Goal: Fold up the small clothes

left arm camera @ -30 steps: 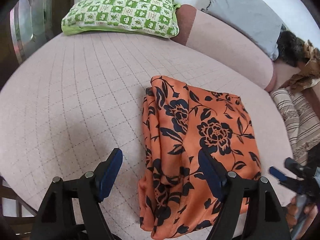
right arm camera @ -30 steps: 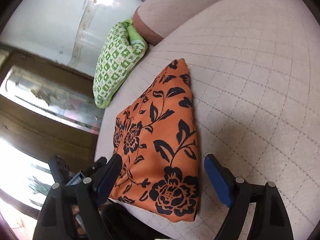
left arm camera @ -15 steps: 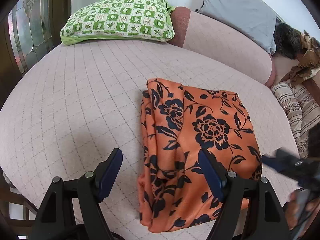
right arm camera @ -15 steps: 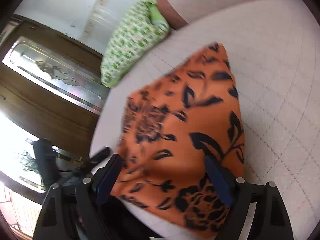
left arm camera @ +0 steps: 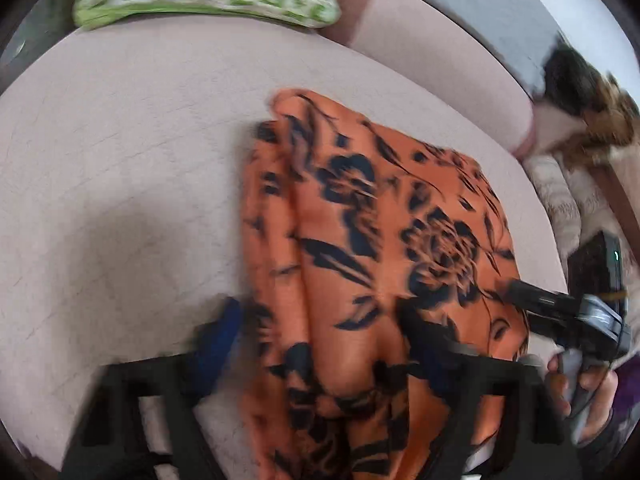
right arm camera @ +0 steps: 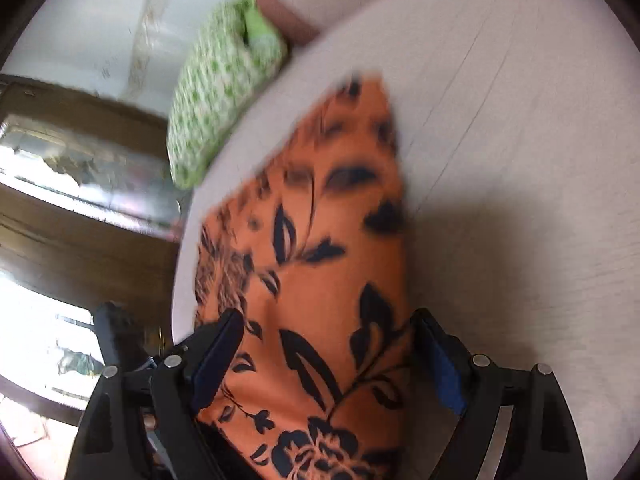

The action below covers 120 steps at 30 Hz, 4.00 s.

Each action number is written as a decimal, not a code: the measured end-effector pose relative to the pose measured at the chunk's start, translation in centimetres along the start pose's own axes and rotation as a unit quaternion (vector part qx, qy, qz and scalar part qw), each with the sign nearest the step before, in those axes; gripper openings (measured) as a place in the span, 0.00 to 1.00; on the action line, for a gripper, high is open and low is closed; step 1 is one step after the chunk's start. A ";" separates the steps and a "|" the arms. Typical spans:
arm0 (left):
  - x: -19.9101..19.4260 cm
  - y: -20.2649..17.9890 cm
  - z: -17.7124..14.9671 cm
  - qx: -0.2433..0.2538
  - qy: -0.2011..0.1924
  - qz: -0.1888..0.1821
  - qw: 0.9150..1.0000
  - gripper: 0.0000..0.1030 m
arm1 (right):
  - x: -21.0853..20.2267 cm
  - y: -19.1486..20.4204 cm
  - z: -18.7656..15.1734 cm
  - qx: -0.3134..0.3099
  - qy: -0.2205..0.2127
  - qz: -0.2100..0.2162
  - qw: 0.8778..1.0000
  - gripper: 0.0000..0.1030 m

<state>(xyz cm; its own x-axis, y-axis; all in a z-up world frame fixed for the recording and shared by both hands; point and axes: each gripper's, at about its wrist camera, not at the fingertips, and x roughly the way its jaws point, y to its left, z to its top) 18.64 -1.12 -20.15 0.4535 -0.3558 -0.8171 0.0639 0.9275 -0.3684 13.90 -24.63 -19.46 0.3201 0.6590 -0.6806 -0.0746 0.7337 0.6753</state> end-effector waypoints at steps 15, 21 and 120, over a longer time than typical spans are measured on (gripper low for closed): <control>-7.1 -8.7 2.6 0.080 -0.115 -0.052 0.989 0.29 | -13.6 2.7 6.7 -0.106 -0.114 -0.020 0.988 0.36; 2.6 -7.1 3.6 0.069 -0.034 -0.018 0.997 0.42 | -11.2 -6.4 9.5 -0.031 -0.082 -0.049 0.995 0.49; -14.8 -9.7 -10.5 0.095 -0.179 0.144 0.969 0.96 | -16.2 5.3 -8.8 -0.126 -0.196 -0.350 0.907 1.00</control>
<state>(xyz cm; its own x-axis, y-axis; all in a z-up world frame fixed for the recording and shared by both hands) 2.01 -6.10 -9.14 0.7543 -0.0489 -0.6547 0.0368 0.9988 -0.0322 0.03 -29.98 -7.33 0.6802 -0.0572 -0.7308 0.0794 0.9968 -0.0041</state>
